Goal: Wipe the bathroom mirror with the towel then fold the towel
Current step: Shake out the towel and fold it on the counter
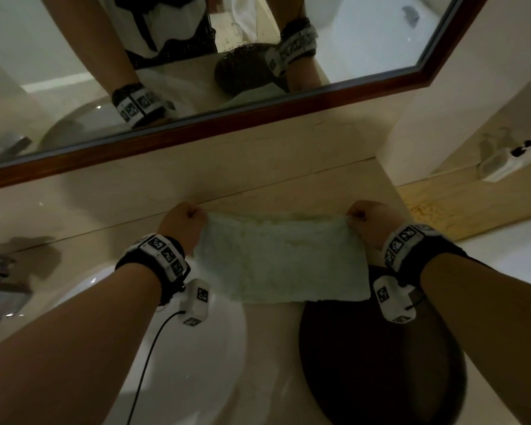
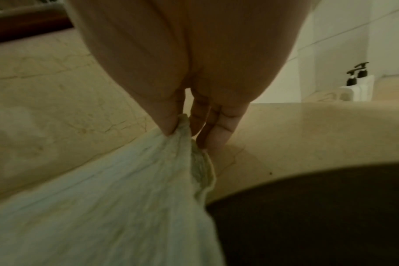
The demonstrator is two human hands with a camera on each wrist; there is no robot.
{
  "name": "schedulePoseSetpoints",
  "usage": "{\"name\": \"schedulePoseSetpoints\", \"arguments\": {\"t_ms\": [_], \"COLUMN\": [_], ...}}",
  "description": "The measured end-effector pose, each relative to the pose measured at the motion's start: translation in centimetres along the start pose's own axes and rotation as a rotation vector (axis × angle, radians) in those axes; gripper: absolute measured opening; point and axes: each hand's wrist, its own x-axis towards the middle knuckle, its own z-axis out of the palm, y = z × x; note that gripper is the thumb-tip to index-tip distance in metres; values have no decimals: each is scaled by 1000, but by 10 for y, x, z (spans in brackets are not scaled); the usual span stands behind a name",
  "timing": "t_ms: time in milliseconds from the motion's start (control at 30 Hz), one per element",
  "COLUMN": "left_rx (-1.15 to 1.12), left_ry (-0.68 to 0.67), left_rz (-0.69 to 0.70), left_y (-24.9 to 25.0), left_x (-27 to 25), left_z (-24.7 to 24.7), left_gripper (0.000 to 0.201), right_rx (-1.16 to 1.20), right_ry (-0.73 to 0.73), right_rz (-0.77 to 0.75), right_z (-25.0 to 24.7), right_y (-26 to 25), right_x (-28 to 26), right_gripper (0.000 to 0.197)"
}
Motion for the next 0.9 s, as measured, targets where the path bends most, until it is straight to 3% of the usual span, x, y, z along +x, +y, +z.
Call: {"name": "schedulePoseSetpoints", "arguments": {"t_ms": [233,500,633,767,900], "left_rx": [-15,81,134,209,238], "left_ry": [11,-2,-93,-209,-245], "left_rz": [-48,-27,35,103,95], "left_y": [-6,-2,3,10,10], "left_x": [2,0,-2,-5,-1], "left_z": [0,-4,-7,-12,-15], "left_gripper": [28,20,18,20,18], "right_rx": [172,448,500,308,-131], "right_ry": [-21,75,112,55,-118], "right_rz": [165,294,329,260,179], "right_z": [1,0,-4,-11,-17], "right_y": [-11,-17,-15,-14,-25], "right_x": [6,10,9,10,12], "right_gripper": [18,9,14,8,26]}}
